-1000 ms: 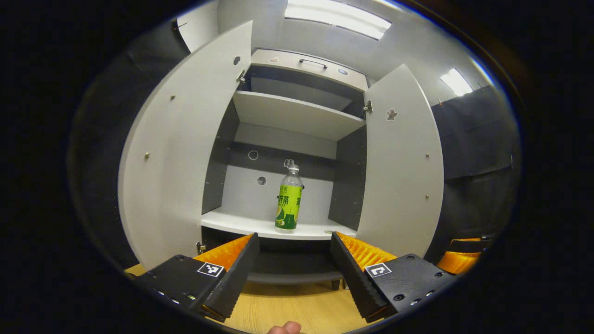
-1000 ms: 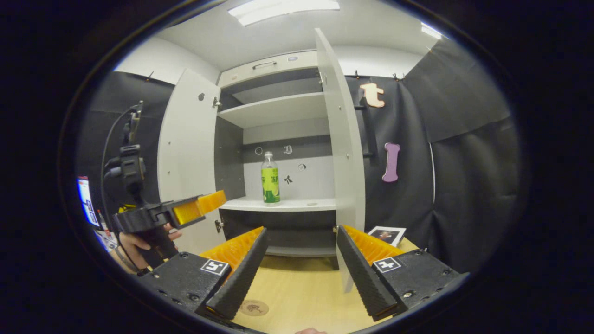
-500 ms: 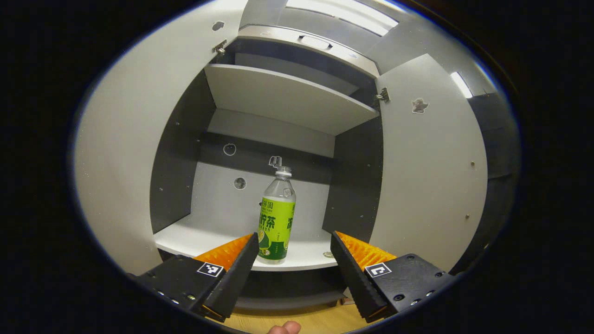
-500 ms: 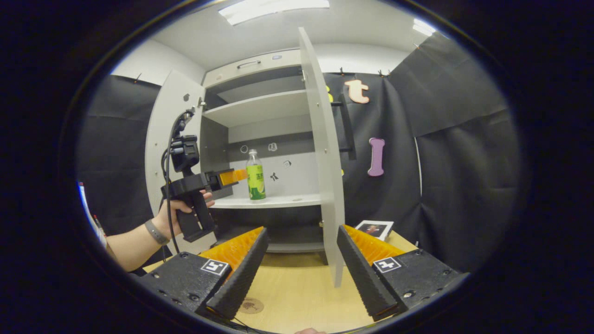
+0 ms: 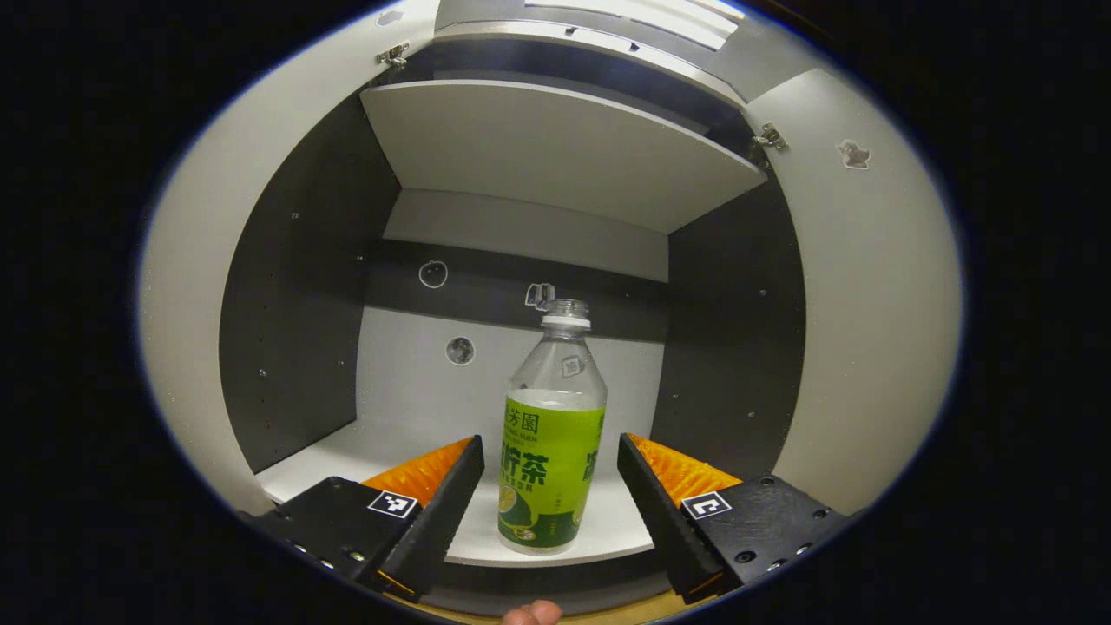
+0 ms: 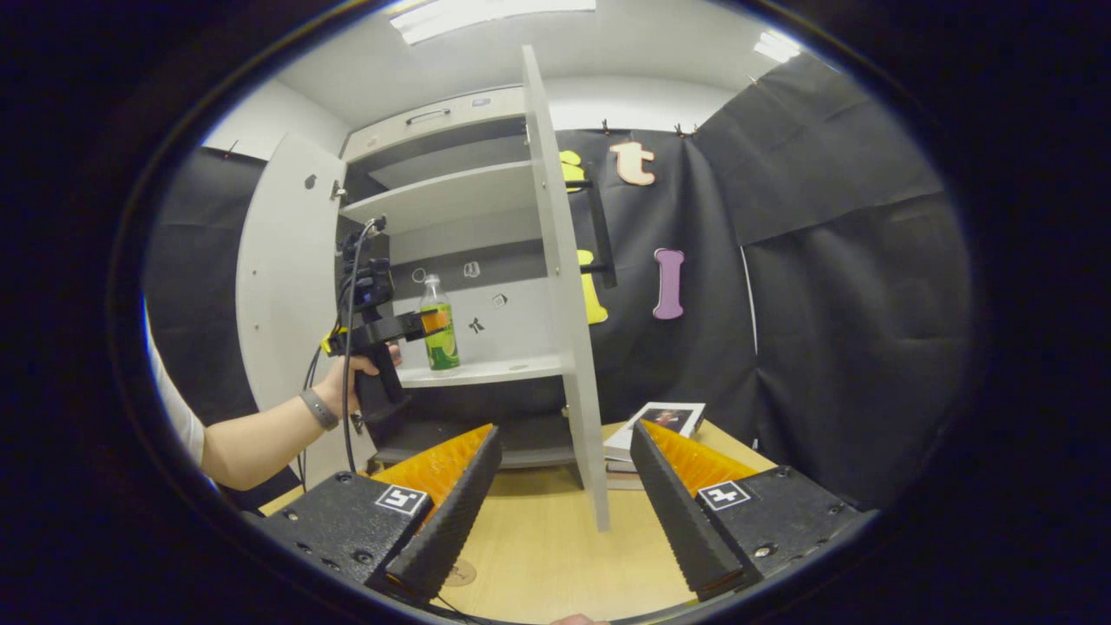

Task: Grasp the bottle in the cabinet with the left hand and place it on the coaster, then close the right door with the right hand and the left door with the left hand.

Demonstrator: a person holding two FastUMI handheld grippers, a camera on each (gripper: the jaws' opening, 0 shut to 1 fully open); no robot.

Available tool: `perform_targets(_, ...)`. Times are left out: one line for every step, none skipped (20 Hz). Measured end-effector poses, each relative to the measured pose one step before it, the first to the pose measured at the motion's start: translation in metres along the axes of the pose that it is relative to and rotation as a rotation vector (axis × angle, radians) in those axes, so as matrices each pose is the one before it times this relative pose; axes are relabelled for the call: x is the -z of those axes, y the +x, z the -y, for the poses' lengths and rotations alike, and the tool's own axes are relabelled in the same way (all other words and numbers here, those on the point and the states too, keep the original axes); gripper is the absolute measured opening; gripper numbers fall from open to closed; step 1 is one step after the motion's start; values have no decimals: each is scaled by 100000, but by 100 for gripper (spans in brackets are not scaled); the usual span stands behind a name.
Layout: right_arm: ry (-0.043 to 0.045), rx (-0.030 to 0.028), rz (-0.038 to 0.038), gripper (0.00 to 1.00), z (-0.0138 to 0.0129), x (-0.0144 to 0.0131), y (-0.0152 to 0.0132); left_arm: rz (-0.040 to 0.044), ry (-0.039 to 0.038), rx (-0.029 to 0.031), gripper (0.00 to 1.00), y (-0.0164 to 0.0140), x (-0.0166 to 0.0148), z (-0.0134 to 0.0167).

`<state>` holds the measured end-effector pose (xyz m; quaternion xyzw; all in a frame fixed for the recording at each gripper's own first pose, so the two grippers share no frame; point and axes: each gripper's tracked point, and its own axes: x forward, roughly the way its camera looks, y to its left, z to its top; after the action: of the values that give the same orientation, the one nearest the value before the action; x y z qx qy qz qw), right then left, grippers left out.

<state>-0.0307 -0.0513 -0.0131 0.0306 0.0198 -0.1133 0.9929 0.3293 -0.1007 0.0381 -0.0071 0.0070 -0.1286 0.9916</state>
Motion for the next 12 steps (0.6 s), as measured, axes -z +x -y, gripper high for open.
perform_targets(142, 326, -234, 98, 74, 106, 43, -529, 211, -676, 95, 616, 186, -204)
perform_targets(89, 195, -279, 98, -29, 111, 33, -545, -472, -5, 95, 379, 151, 41)
perform_targets(87, 255, -389, 98, 12, 114, 102, -561, -308, -55, 95, 172, 174, -99)
perform_targets(108, 65, -279, 98, -19, 102, 55, -500, -8, -260, 94, 327, 52, -133)
perform_targets(48, 23, 37, 98, -120, -87, 80, -57, 161, -377, 94, 368, -14, -44)
perform_targets(-124, 178, 273, 98, 9, -44, 111, 396, 273, -362, 94, 254, -44, -99)
perform_targets(-190, 224, 203, 98, 38, -105, 47, -94, 438, -349, 94, 174, 29, 103)
perform_targets(56, 163, 77, 98, 6, 91, 46, -822, 802, -580, 94, 198, 133, 41)
perform_targets(267, -5, -149, 98, -70, 41, 48, -1057, 759, -343, 95, 226, 90, 53)
perform_targets(271, -92, -142, 98, 4, 86, 71, -804, 960, 449, 95, 123, 48, 196)
perform_targets(192, -112, -196, 98, -76, 27, 62, -569, 627, 416, 94, 51, 256, 52)
perform_targets(100, -146, -152, 98, 0, 106, 157, -300, 352, 736, 93, 175, 73, 199)
